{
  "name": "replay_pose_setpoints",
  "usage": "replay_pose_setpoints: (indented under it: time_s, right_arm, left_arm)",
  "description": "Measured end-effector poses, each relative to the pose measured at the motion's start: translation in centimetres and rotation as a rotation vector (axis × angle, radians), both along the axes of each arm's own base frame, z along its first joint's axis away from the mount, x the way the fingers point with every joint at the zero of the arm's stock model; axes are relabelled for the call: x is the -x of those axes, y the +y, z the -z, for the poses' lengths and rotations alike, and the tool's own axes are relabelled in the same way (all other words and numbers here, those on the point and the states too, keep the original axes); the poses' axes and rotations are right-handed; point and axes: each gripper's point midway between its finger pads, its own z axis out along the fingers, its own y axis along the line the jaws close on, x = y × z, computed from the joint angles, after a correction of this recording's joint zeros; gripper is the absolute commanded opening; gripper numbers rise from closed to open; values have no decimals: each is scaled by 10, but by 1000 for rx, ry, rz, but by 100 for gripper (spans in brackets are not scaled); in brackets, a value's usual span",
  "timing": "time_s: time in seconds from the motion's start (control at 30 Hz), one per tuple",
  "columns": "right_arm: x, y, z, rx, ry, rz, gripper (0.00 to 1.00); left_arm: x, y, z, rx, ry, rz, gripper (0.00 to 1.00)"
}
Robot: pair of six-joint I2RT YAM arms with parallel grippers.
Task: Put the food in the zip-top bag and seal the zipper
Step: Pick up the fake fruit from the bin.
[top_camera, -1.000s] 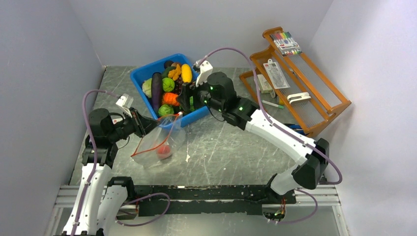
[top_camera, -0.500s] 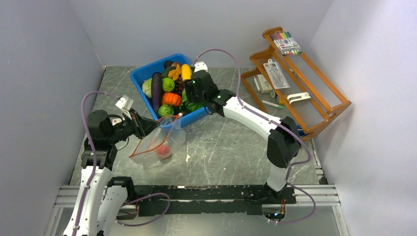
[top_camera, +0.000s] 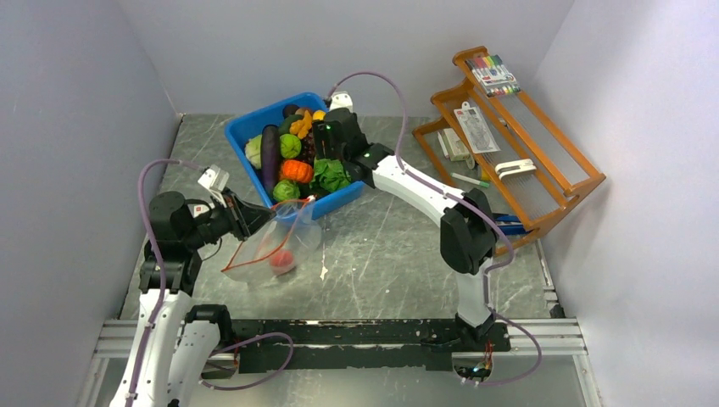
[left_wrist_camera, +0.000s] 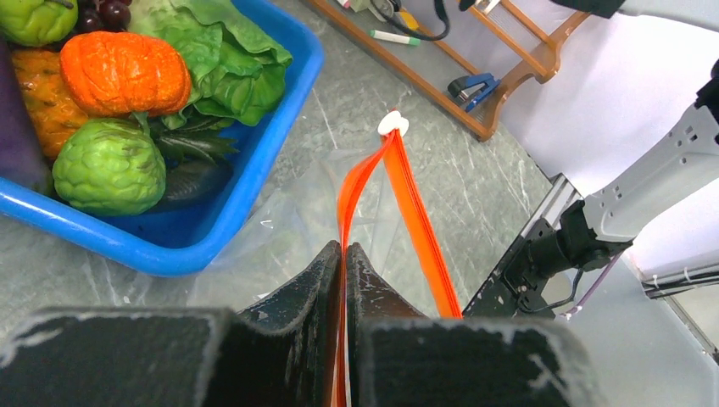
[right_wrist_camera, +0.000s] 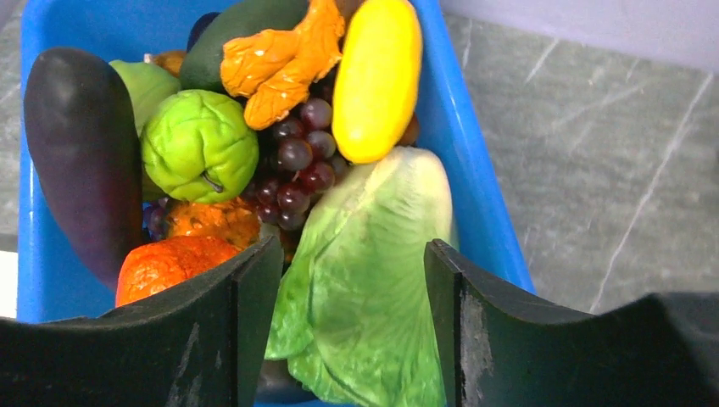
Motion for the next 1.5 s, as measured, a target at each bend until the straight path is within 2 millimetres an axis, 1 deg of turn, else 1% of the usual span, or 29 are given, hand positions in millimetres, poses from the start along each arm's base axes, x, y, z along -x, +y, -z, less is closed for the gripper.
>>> replay_pose_setpoints:
  time_s: [0.07, 0.17, 0.2, 0.3, 0.4, 0.47, 0.5, 0.57, 0.67, 0.8, 0.87, 0.93, 1.13, 1.37, 1.5]
  right_arm:
    - [-4, 7, 1, 21, -24, -42, 61]
    - [-4, 19, 2, 26, -33, -121, 61]
    - [-2, 25, 1, 21, -34, -159, 63]
    - [8, 38, 2, 24, -51, -284, 69]
    - [30, 38, 16, 81, -76, -413, 72]
    - [40, 37, 24, 125, -81, -481, 75]
    - [42, 39, 24, 141, -92, -514, 76]
    - [46, 42, 22, 167, -112, -573, 79]
    - [50, 50, 12, 176, -143, -650, 82]
    - [55, 61, -1, 172, -191, -737, 82]
    - [57, 65, -1, 177, -208, -773, 81]
    - [58, 68, 4, 187, -212, -800, 80]
    - [55, 76, 27, 226, -204, -856, 81]
    - [45, 89, 35, 250, -222, -885, 82]
    - [40, 96, 42, 275, -221, -899, 79]
  left_arm:
    - [0, 0, 0, -1, -4, 1, 7]
    - [0, 0, 0, -2, -5, 1, 7]
    - [1, 0, -1, -2, -8, 1, 7]
    - [2, 0, -2, -2, -13, 1, 7]
    - [2, 0, -3, -2, -16, 2, 7]
    - [4, -1, -3, 0, -19, 10, 7]
    - [4, -1, -3, 1, -19, 13, 7]
    - [5, -2, -3, 2, -17, 20, 7]
    - [5, -3, -2, 4, -11, 28, 7]
    - [5, -3, -2, 6, -6, 33, 7]
    - [5, -3, -2, 6, -6, 32, 7]
    - [5, -3, -2, 6, -6, 32, 7]
    - [5, -3, -2, 6, -6, 32, 7]
    - [5, -3, -3, 6, -12, 30, 7]
    - [6, -3, -3, 6, -13, 32, 7]
